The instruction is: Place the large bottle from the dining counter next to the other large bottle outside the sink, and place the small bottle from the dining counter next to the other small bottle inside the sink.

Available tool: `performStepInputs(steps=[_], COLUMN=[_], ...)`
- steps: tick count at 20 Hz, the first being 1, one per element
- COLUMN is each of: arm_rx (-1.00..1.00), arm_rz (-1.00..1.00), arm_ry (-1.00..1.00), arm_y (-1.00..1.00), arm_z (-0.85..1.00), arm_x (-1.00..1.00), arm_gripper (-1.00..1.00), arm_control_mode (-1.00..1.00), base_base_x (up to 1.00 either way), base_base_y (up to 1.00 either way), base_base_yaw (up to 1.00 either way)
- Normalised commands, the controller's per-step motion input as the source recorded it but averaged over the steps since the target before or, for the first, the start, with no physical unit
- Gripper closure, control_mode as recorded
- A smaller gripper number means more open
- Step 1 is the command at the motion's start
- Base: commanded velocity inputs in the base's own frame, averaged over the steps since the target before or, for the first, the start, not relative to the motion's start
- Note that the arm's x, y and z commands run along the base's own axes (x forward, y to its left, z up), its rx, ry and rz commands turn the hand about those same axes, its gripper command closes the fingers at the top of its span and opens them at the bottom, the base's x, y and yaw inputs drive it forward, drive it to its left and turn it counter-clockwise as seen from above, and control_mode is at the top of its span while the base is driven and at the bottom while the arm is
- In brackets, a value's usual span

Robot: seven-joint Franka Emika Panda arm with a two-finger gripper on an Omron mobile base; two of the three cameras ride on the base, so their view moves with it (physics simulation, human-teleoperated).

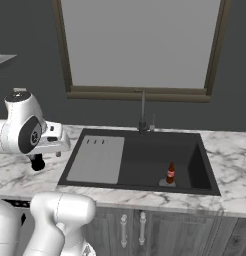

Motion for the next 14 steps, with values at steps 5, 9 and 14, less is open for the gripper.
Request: performStepInputs(steps=[5, 9, 14], arm_rx=[0.0, 0.0, 0.0], arm_rz=[0.0, 0.0, 0.0], arm_ry=[0.0, 0.0, 0.0], arm_y=[0.0, 0.0, 0.0], arm_z=[0.0, 0.0, 0.0], arm_x=[0.0, 0.0, 0.0], arm_gripper=[-1.0, -1.0, -1.0], arm_control_mode=[1.0, 1.0, 1.0], base_base_x=[-0.96, -1.0, -0.77], base_base_y=[-0.35, -0.53, -0.65], base_base_yaw=[-0.19, -0.29, -0.47])
